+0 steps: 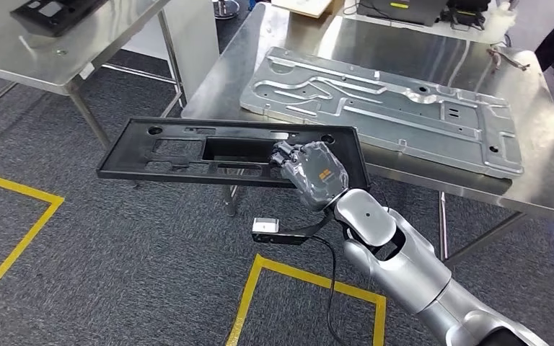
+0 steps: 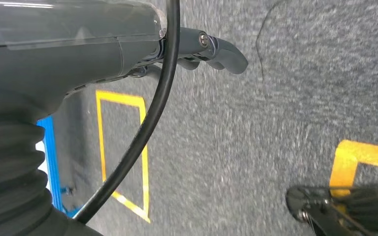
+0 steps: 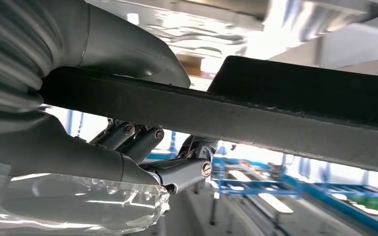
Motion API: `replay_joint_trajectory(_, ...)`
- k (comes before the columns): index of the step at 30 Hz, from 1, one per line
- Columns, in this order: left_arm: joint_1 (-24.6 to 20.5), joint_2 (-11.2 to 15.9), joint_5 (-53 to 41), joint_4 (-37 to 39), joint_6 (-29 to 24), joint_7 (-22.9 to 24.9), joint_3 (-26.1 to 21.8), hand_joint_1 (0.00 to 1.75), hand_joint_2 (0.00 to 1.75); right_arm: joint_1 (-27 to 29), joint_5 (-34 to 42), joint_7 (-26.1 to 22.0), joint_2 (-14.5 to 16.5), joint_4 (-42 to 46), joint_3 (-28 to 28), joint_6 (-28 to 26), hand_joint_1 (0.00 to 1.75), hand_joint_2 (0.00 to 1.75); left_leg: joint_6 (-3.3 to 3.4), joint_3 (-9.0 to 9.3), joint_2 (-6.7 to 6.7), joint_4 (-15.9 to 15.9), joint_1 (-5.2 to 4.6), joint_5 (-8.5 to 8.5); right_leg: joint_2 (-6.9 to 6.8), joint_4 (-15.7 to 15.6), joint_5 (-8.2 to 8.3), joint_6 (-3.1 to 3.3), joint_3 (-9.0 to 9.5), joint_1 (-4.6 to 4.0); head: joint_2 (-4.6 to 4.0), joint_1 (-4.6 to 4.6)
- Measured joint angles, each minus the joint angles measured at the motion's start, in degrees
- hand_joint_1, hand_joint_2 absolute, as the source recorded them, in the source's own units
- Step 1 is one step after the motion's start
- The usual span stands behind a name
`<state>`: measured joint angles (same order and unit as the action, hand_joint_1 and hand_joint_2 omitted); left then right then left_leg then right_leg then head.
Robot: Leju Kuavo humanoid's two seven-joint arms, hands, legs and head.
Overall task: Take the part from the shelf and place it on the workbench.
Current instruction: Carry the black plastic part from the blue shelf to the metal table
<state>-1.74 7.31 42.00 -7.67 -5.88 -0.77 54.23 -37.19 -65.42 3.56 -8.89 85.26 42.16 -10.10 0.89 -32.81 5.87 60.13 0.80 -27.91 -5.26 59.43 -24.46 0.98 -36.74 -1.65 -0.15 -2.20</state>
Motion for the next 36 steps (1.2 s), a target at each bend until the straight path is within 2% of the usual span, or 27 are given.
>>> replay_joint_trajectory(1,-0.02,-0.03,0.02,0.0,0.09,0.03,0.1,0.0,1.75,0.03,0.07,0.01,-0.25,0.01,-0.22,-0.02,1.69,1.75,-0.25,0.24,0.7,-0.18,-0.09,-0.1,0.77,-0.27,0.1,0.17,0.0,-0.11,0.0,0.0)
replay_joint_trajectory(2,-0.06,-0.04,0.04,0.0,0.19,0.05,0.15,0.0,1.75,0.12,0.1,0.01,-0.48,0.04,-0.4,-0.03,1.69,1.75,-0.5,0.5,1.18,-0.33,-0.12,-0.31,1.56,-0.71,0.29,0.32,0.27,0.19,0.0,0.0)
replay_joint_trajectory(3,-0.12,-0.05,0.06,0.0,0.27,0.04,0.19,0.0,1.75,0.2,0.12,0.01,-0.75,0.08,-0.59,-0.05,1.69,1.75,-0.75,0.7,0.67,-0.12,-0.13,-0.7,2.31,-1.34,0.5,0.43,0.68,0.47,0.0,0.01)
replay_joint_trajectory(4,-0.17,-0.06,0.08,0.0,0.34,0.04,0.22,0.0,1.75,0.24,0.14,0.02,-0.95,0.12,-0.71,-0.07,1.69,1.75,-0.94,0.42,-0.56,1.05,-0.09,-1.59,3.0,-1.96,0.77,0.59,1.13,0.78,0.0,-0.01)
replay_joint_trajectory(6,-0.15,-0.02,0.16,0.0,0.47,0.05,0.26,0.0,1.75,0.25,0.21,0.02,-1.16,0.15,-0.85,-0.09,1.69,1.75,-1.22,-2.09,-3.98,6.89,0.07,-4.67,4.46,-2.55,1.0,0.86,1.66,1.09,0.0,-0.01)
replay_joint_trajectory(7,-0.08,0.0,0.26,0.0,0.53,0.09,0.27,0.0,1.75,0.28,0.25,0.02,-1.17,0.14,-0.85,-0.07,1.69,1.75,-1.34,-4.02,-4.91,10.67,0.12,-6.25,5.25,-2.48,0.99,0.97,1.68,1.14,0.0,-0.01)
replay_joint_trajectory(8,0.02,0.02,0.37,0.0,0.6,0.13,0.29,0.0,1.75,0.36,0.27,-0.03,-1.18,0.09,-0.85,-0.03,1.69,1.75,-1.51,-5.65,-5.3,13.6,0.16,-7.04,6.16,-2.39,0.93,0.99,1.68,1.19,0.0,-0.01)
replay_joint_trajectory(9,0.11,0.04,0.47,0.0,0.66,0.17,0.31,0.0,1.75,0.46,0.28,-0.09,-1.18,0.03,-0.85,0.03,1.69,1.75,-1.67,-6.52,-5.43,14.71,0.21,-6.69,7.1,-2.23,0.86,0.94,1.67,1.26,0.0,-0.01)
replay_joint_trajectory(10,0.14,0.04,0.55,0.0,0.69,0.2,0.33,0.0,1.75,0.54,0.28,-0.14,-1.19,-0.02,-0.84,0.08,1.69,1.75,-1.82,-6.4,-5.5,13.66,0.31,-5.22,8.02,-1.98,0.75,0.79,1.67,1.38,0.0,-0.01)
replay_joint_trajectory(11,0.15,0.05,0.6,0.0,0.73,0.2,0.35,0.0,1.75,0.55,0.28,-0.18,-1.18,-0.07,-0.84,0.11,1.69,1.75,-1.97,-5.31,-5.84,10.61,0.48,-2.92,8.91,-1.58,0.54,0.54,1.64,1.54,0.0,-0.01)
replay_joint_trajectory(13,0.1,0.09,0.62,0.0,0.74,0.2,0.38,0.0,1.75,0.41,0.28,-0.19,-1.16,-0.1,-0.83,0.13,1.69,1.75,-2.18,-2.55,-8.23,3.79,0.96,0.4,10.43,-0.38,-0.04,-0.13,1.2,1.78,0.0,0.01)
replay_joint_trajectory(14,0.09,0.11,0.62,0.0,0.72,0.2,0.39,0.0,1.75,0.33,0.29,-0.19,-1.14,-0.1,-0.83,0.14,1.69,1.75,-2.15,-1.71,-9.29,1.75,1.11,1.02,11.09,0.17,-0.21,-0.5,0.82,1.84,0.0,0.01)
replay_joint_trajectory(15,0.07,0.11,0.61,0.0,0.7,0.2,0.41,0.0,1.75,0.27,0.31,-0.18,-1.13,-0.11,-0.83,0.16,1.69,1.75,-2.0,-1.44,-9.95,1.06,1.11,0.9,11.7,0.5,-0.26,-0.81,0.43,1.88,0.0,0.01)
replay_joint_trajectory(17,-0.04,0.12,0.6,0.0,0.68,0.21,0.45,0.0,1.75,0.26,0.35,-0.22,-1.14,-0.15,-0.83,0.2,1.69,1.75,-1.39,-1.47,-9.06,0.9,1.03,0.96,12.89,0.58,-0.02,-1.39,-0.09,2.04,0.0,0.0)
replay_joint_trajectory(18,-0.14,0.14,0.6,0.0,0.67,0.22,0.49,0.0,1.75,0.27,0.37,-0.25,-1.15,-0.16,-0.84,0.2,1.69,1.75,-1.05,-1.42,-8.42,0.79,1.04,1.09,12.66,0.82,-0.15,-1.65,-0.32,2.05,0.0,0.02)
replay_joint_trajectory(20,-0.21,0.19,0.58,0.0,0.65,0.22,0.63,0.0,1.75,0.11,0.39,-0.33,-1.16,-0.18,-0.84,0.22,1.69,1.75,-0.45,-1.32,-7.13,0.53,1.18,1.28,10.09,3.86,-1.85,-2.23,-1.91,2.01,0.0,0.02)
replay_joint_trajectory(22,-0.08,0.21,0.58,0.0,0.66,0.22,0.81,0.0,1.75,-0.08,0.4,-0.35,-1.14,-0.19,-0.79,0.25,1.69,1.75,-0.12,-1.28,-5.87,0.51,0.96,1.2,6.78,10.57,-4.95,-2.71,-5.34,2.12,0.0,0.02)
replay_joint_trajectory(23,-0.02,0.21,0.58,0.0,0.68,0.22,0.88,0.0,1.75,-0.09,0.41,-0.36,-1.12,-0.21,-0.73,0.27,1.69,1.75,-0.02,-1.26,-5.18,0.51,0.87,1.12,6.01,13.62,-5.91,-2.83,-6.98,2.25,0.0,0.02)
replay_joint_trajectory(24,0.01,0.21,0.58,0.0,0.7,0.22,0.96,0.0,1.75,-0.05,0.42,-0.37,-1.09,-0.24,-0.66,0.31,1.69,1.75,0.01,-1.22,-4.5,0.52,0.81,1.04,5.58,15.2,-5.99,-2.83,-7.91,2.32,0.0,0.02)
replay_joint_trajectory(25,0.0,0.2,0.58,0.0,0.73,0.22,1.04,0.0,1.75,-0.01,0.42,-0.39,-1.08,-0.28,-0.61,0.36,1.69,1.75,0.0,-1.14,-3.86,0.52,0.77,0.94,5.34,14.71,-5.06,-2.71,-7.78,2.35,0.0,0.02)
replay_joint_trajectory(26,-0.02,0.19,0.58,0.0,0.74,0.22,1.14,0.0,1.75,-0.02,0.42,-0.4,-1.08,-0.33,-0.57,0.39,1.69,1.75,-0.05,-1.0,-3.24,0.52,0.72,0.82,5.02,12.25,-3.35,-2.47,-6.56,2.29,0.0,0.02)
replay_joint_trajectory(28,-0.06,0.16,0.58,0.0,0.77,0.22,1.33,0.0,1.75,-0.23,0.41,-0.36,-1.08,-0.37,-0.58,0.42,1.69,1.75,-0.3,-0.59,-2.07,0.46,0.54,0.48,2.85,4.78,-0.32,-1.56,-2.69,1.6,0.0,0.02)
replay_joint_trajectory(30,-0.05,0.13,0.58,0.0,0.77,0.23,1.49,0.0,1.75,-0.54,0.4,-0.31,-1.09,-0.36,-0.59,0.39,1.69,1.75,-0.76,-0.16,-0.89,0.26,0.37,0.17,1.31,0.61,0.49,-0.76,-0.64,0.75,0.0,0.01)
replay_joint_trajectory(32,-0.11,0.11,0.58,0.0,0.78,0.25,1.59,0.0,1.75,-0.63,0.37,-0.29,-1.13,-0.35,-0.6,0.38,1.69,1.75,-1.36,0.48,0.41,-0.24,0.24,-0.04,2.36,0.09,0.4,-0.35,-0.48,0.54,0.0,0.01)
replay_joint_trajectory(33,-0.21,0.11,0.58,0.0,0.79,0.25,1.62,0.0,1.75,-0.55,0.34,-0.3,-1.16,-0.34,-0.61,0.38,1.69,1.75,-1.65,0.85,0.42,-0.28,0.27,-0.27,3.04,-0.34,0.53,-0.15,-0.13,0.73,0.0,0.01)
replay_joint_trajectory(34,-0.28,0.11,0.58,0.0,0.8,0.25,1.64,0.0,1.75,-0.53,0.29,-0.3,-1.21,-0.36,-0.61,0.37,1.69,1.75,-1.87,0.88,-0.39,0.29,0.29,-0.86,3.71,-0.88,0.69,0.07,0.31,0.96,0.0,0.01)
replay_joint_trajectory(36,-0.33,0.13,0.6,0.0,0.81,0.26,1.67,0.0,1.75,-0.58,0.0,-0.16,-1.22,-0.38,-0.61,0.25,1.69,1.75,-2.04,-0.97,-3.3,4.84,0.45,-3.51,4.92,-1.66,0.96,0.55,1.04,1.35,0.0,0.0)
